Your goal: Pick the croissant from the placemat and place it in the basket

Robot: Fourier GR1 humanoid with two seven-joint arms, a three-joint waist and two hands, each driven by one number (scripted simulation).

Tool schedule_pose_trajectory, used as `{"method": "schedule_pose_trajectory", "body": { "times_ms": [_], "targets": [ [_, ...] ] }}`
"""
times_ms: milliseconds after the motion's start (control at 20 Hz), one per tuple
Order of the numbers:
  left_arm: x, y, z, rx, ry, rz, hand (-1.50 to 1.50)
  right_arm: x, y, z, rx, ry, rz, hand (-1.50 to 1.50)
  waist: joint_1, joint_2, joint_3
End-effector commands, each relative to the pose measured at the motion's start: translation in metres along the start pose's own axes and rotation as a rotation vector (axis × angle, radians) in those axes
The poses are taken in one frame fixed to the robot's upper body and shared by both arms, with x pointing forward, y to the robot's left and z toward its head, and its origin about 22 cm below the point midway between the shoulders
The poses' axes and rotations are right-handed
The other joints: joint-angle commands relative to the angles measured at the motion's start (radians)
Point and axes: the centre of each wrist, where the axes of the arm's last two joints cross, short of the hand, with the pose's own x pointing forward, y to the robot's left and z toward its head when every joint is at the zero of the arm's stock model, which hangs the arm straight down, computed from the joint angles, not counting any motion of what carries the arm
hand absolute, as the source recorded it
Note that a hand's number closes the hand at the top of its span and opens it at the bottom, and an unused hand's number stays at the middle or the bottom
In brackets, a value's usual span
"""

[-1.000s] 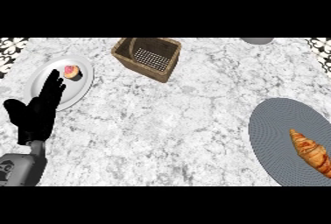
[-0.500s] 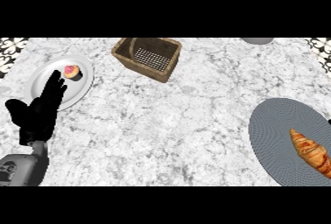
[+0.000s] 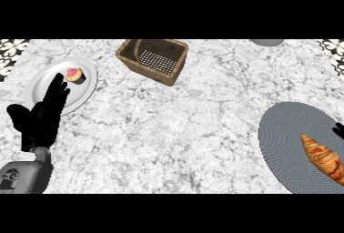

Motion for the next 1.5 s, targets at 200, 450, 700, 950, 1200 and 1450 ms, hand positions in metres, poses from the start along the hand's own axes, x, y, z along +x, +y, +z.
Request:
{"method": "schedule_pose_trajectory", "body": {
  "times_ms": [200, 450, 700, 950, 1200, 1450],
  "targets": [
    [0.004, -0.009, -0.016, -0.009, 0.011, -0.002, 0.0, -0.013, 0.01, -0.018, -0.011, 0.029, 0.016, -1.5, 0.001, 0.001, 0.0],
    [0.008, 0.009, -0.005, -0.003, 0.011, 0.01, 0.0, -0.009, 0.017, -0.026, 0.006, 0.08, 0.076, -1.5, 0.003, 0.0, 0.0],
    [0.009, -0.012, -0.006, -0.007, 0.001, -0.001, 0.0, 0.006, 0.027, -0.021, 0.01, 0.067, 0.087, -1.5, -0.001, 0.0, 0.0],
    [0.004, 0.016, -0.004, -0.009, -0.015, 0.012, 0.0, -0.009, 0.041, -0.055, 0.014, 0.063, 0.082, -1.5, 0.005, 0.001, 0.0],
    [0.026, 0.02, 0.009, -0.033, 0.019, -0.006, 0.0, -0.012, 0.032, -0.048, 0.036, 0.079, 0.106, -1.5, 0.007, -0.001, 0.0],
    [0.007, 0.006, 0.01, -0.011, -0.024, -0.011, 0.0, -0.022, 0.033, -0.044, 0.058, 0.083, 0.12, -1.5, 0.005, 0.0, 0.0]
  ]
}}
